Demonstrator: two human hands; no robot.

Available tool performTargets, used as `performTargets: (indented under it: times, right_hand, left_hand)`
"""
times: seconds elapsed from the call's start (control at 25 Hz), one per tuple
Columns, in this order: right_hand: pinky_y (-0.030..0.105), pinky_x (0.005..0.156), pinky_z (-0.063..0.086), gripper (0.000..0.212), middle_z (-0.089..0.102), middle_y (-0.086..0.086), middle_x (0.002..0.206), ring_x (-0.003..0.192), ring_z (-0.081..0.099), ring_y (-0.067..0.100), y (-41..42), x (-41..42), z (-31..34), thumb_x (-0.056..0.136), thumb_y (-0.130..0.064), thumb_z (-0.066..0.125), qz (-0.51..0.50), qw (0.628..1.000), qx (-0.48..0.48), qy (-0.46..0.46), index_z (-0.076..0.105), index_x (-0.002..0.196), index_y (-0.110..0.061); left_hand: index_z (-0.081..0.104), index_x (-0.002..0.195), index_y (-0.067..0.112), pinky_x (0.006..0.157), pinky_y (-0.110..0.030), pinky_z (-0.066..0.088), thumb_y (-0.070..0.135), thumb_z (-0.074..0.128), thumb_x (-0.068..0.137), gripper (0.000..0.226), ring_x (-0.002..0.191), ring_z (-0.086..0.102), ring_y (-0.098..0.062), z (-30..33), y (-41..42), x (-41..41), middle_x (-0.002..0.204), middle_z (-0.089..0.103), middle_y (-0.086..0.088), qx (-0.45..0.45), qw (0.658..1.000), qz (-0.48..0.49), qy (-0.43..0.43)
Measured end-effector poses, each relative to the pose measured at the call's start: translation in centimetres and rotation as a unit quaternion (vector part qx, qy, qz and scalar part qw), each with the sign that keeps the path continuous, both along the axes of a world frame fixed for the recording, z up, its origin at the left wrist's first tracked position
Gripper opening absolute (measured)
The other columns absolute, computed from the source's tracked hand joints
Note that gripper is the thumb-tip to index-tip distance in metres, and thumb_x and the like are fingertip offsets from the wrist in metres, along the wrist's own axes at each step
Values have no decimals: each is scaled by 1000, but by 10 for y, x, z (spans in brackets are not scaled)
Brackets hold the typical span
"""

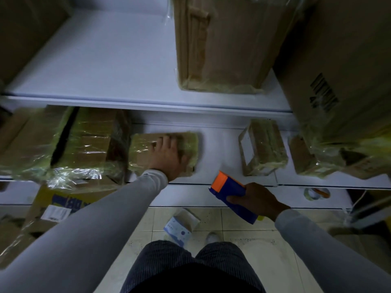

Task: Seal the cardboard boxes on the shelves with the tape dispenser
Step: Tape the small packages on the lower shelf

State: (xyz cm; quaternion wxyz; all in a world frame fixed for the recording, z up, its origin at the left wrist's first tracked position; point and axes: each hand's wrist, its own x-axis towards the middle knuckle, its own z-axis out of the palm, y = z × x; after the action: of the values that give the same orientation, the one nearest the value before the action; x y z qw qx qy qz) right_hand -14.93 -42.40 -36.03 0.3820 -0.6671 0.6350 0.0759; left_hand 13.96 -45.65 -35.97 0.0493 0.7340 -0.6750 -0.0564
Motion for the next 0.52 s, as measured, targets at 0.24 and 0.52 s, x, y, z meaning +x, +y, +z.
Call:
performTargets:
  times: [0.24,0.52]
  right_hand:
    - [30,60,47,48,69,5,76,69,68,23,-2,-10,11,79,-61,70,-22,999,-32,-28,65,81,-14]
    - [39,72,56,46,71,7,82,75,69,24,-4,-18,9,81,-59,69,-10,999,-32,-37,66,88,-13]
  left_hand:
    - [35,141,26,111,-53,17,62,50,82,70,139,23,-30,-21,-8,-28,151,28,-7,70,996,-53,5]
    - [47,135,14,114,-35,20,29,64,81,58,135,36,-28,-16,-4,-8,144,44,-10,46,972,-222,67]
